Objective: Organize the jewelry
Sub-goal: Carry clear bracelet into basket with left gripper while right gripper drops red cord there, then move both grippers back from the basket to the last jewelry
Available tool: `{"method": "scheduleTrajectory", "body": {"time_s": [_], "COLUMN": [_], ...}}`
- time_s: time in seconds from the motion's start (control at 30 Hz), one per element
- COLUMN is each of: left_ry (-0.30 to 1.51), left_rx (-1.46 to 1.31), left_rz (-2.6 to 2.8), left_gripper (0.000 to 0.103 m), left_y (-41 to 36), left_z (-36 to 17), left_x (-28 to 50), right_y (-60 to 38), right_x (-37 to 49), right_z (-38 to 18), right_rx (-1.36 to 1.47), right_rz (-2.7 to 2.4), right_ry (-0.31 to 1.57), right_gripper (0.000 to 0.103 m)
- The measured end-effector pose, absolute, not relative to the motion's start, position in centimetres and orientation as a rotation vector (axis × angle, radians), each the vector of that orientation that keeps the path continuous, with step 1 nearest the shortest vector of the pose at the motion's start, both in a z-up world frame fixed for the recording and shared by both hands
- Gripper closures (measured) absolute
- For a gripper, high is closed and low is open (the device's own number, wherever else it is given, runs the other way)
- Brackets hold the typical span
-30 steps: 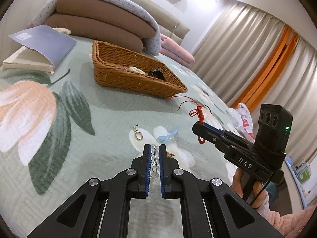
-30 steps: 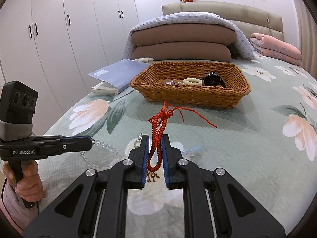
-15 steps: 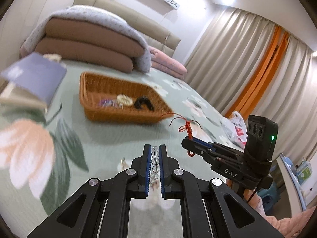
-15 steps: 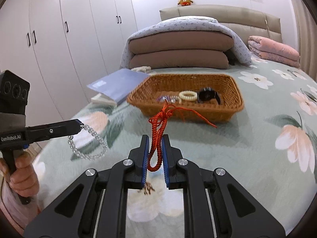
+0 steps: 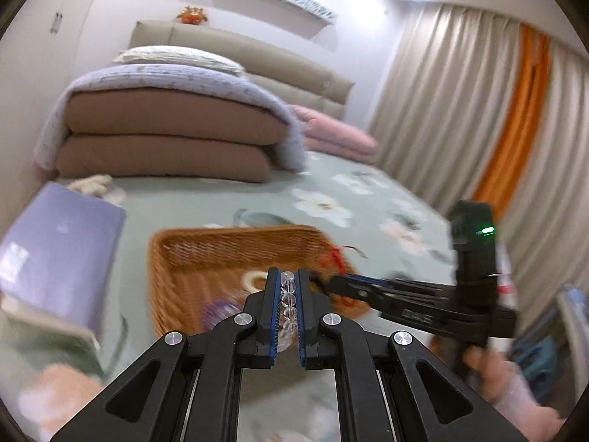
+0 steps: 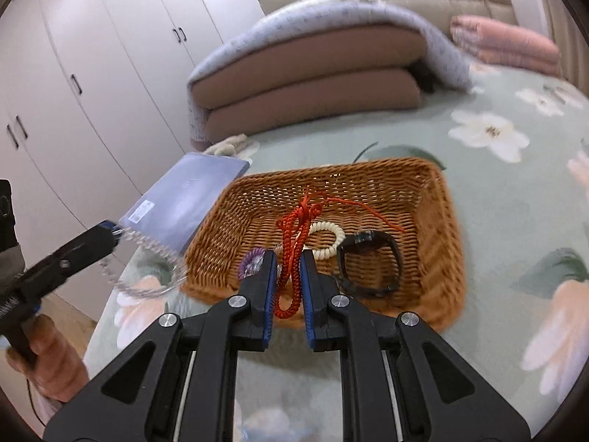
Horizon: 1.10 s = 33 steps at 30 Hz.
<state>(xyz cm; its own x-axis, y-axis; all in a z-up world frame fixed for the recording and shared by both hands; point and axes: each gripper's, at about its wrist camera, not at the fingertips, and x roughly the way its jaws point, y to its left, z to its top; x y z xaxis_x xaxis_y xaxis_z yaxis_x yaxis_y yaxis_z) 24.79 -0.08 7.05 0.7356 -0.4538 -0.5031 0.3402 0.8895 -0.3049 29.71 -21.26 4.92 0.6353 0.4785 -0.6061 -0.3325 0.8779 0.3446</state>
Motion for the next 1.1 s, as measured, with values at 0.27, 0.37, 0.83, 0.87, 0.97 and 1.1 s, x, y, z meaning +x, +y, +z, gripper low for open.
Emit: {"method": "scheduleTrajectory", "body": {"time_s": [0.27, 0.37, 0.83, 0.87, 0.97, 1.1], "left_ry": [0.698, 0.727, 0.753, 0.752, 0.741, 0.716], "left_rx": [-0.239, -0.235, -0.222, -0.228, -0.242, -0.271], "left_rz": [-0.385, -0.37, -0.37, -0.369, -0.376, -0.395], "left_gripper": [0.095, 0.095, 0.071, 0.06, 0.057, 0.057], "left_y": [0.0, 0.3, 0.4, 0.5, 0.8, 1.3], "left_z": [1.4, -0.2, -0.9, -0.9, -0.7, 0.1], "left_x": [30.8, 31.6, 31.3, 31.2, 31.0, 30.4], "right_y": [-17.4, -17.0, -14.7, -14.8, -15.3, -16.0], "right_x": [34.5, 35.6, 35.4, 35.3, 35.1, 33.9], "right_z": [2.2, 0.8, -0.7, -0.6, -0.5, -0.2], "right_rx": [0.13, 0.123, 0.058, 0.064, 0.079, 0.1], "right_rz": [0.423, 0.389, 0.43, 0.428, 0.427, 0.437], "right_ry": [0.852, 0.886, 0.852, 0.851, 0.849, 0.833], "right_gripper": [0.091, 0.091, 0.083, 0.083, 0.06, 0.042]}}
